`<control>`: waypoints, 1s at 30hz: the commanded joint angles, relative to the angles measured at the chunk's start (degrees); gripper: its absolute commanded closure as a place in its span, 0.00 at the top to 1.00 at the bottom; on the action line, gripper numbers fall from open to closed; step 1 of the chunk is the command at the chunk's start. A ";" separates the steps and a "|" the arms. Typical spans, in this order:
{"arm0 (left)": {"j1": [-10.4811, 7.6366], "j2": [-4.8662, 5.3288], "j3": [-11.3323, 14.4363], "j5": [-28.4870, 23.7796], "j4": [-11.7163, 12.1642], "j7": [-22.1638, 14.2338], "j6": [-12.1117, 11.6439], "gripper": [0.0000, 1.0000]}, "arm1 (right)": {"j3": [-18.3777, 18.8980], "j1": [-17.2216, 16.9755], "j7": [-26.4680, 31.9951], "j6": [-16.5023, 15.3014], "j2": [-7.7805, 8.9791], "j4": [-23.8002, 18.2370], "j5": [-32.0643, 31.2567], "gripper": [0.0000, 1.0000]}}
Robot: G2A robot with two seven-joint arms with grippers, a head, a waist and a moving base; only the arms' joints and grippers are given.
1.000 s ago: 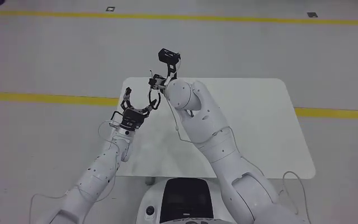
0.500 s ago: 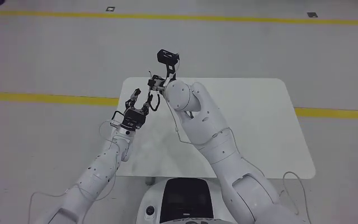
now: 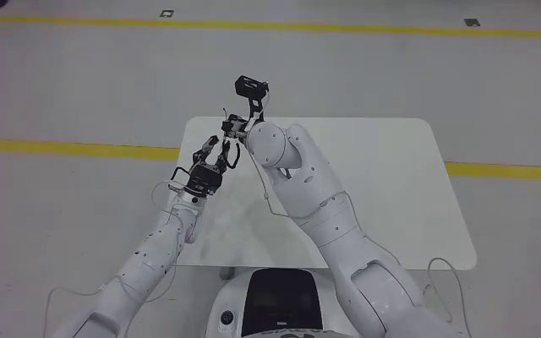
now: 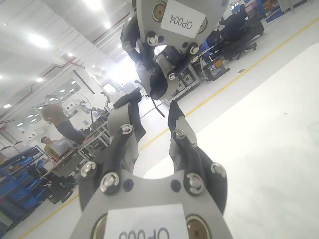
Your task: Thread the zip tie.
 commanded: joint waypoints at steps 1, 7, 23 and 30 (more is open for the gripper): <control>0.04 -0.05 -0.15 0.00 -0.01 -0.06 0.00 0.21 | 0.01 0.02 0.04 0.00 0.01 0.08 -0.01 0.00; 0.11 -0.18 -0.36 0.00 0.02 -0.11 0.00 0.09 | 0.09 0.02 0.18 0.00 0.03 0.15 -0.15 0.00; 0.28 -0.28 -0.75 0.00 0.32 0.46 0.00 0.00 | 0.05 -0.33 0.53 0.00 0.25 -0.26 0.69 0.00; 0.56 -0.22 -0.98 0.00 -0.01 0.89 0.00 0.00 | -0.17 -0.16 0.50 -0.05 0.50 -0.24 1.39 1.00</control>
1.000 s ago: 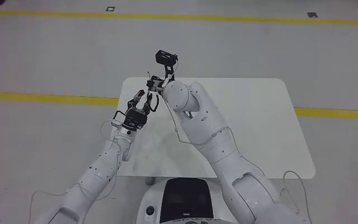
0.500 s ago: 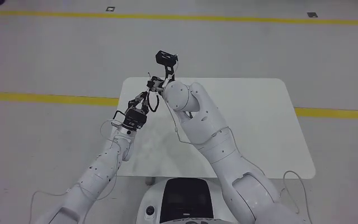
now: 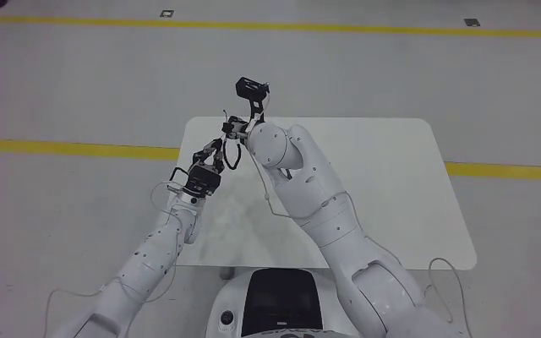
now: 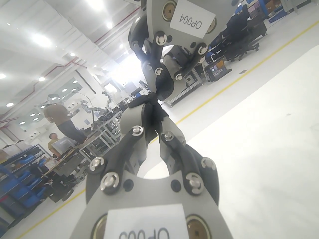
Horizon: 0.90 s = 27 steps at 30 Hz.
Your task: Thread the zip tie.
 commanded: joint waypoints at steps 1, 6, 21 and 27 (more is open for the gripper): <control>0.15 0.03 -0.12 0.00 -0.21 0.08 0.00 0.00 | -0.05 0.04 -0.07 -0.05 0.07 0.01 0.23 1.00; 0.72 0.17 -0.56 0.00 -0.74 0.16 0.00 0.00 | -0.16 0.03 -0.56 -0.03 0.27 -0.27 0.70 1.00; 4.97 0.50 -3.59 -2.18 -5.98 -1.03 -3.24 0.00 | 2.91 -2.41 -2.04 0.02 1.71 -3.73 0.40 1.00; 6.37 1.29 -6.10 -3.81 -8.12 -1.33 -9.87 0.00 | 3.97 -2.89 -1.92 0.00 2.10 -4.36 0.28 1.00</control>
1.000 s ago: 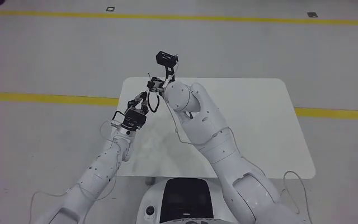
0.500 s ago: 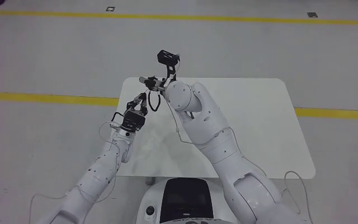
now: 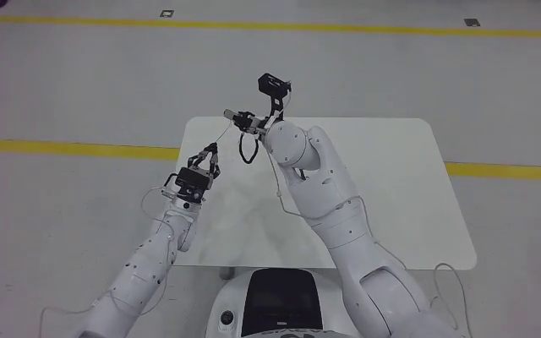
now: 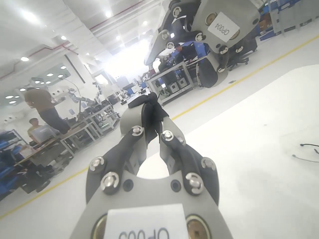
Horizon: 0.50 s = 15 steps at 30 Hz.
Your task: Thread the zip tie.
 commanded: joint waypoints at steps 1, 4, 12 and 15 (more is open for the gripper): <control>0.03 0.02 -0.06 0.00 -0.11 0.15 -0.15 0.00 | -0.04 0.02 -0.01 0.00 -0.01 0.02 0.00 1.00; 0.03 0.02 -0.06 0.00 -0.11 0.15 -0.15 0.00 | -0.04 0.02 -0.01 0.00 -0.01 0.02 0.00 1.00; -0.35 0.15 -2.22 -3.63 0.18 -3.16 -3.19 0.00 | 3.18 -1.83 -0.91 -1.72 0.78 -1.15 2.03 1.00; -0.25 0.71 -4.50 -5.66 0.68 -4.14 -8.40 0.00 | 6.02 -2.98 0.74 -3.49 1.67 -2.63 2.89 1.00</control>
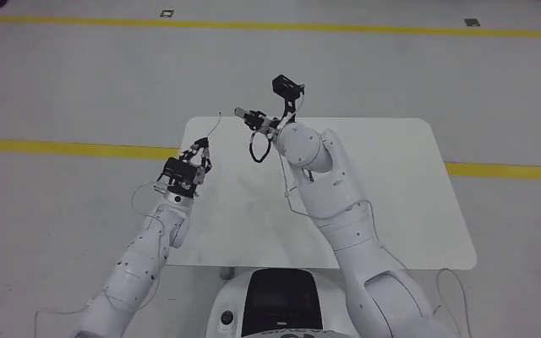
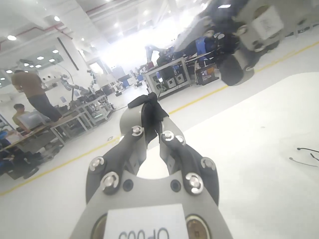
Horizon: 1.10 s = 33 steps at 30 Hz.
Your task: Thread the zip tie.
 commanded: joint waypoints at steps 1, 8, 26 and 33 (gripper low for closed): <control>0.21 0.53 -1.68 -1.37 0.29 -0.99 -5.45 0.00 | 2.07 -0.78 1.39 -1.25 0.63 -1.11 0.81 1.00; 1.21 2.68 -6.57 -4.41 0.61 -4.20 -23.06 0.00 | 5.48 -1.86 5.29 -4.40 2.14 -1.88 2.89 1.00; 0.74 5.24 -2.96 -24.29 -2.27 -15.37 -23.06 0.00 | 7.44 -1.34 8.04 -5.69 3.13 1.19 7.55 1.00; -0.99 8.52 1.28 -41.00 -8.20 -33.52 -23.06 0.00 | 12.37 -1.97 13.25 -11.82 5.00 3.23 13.14 1.00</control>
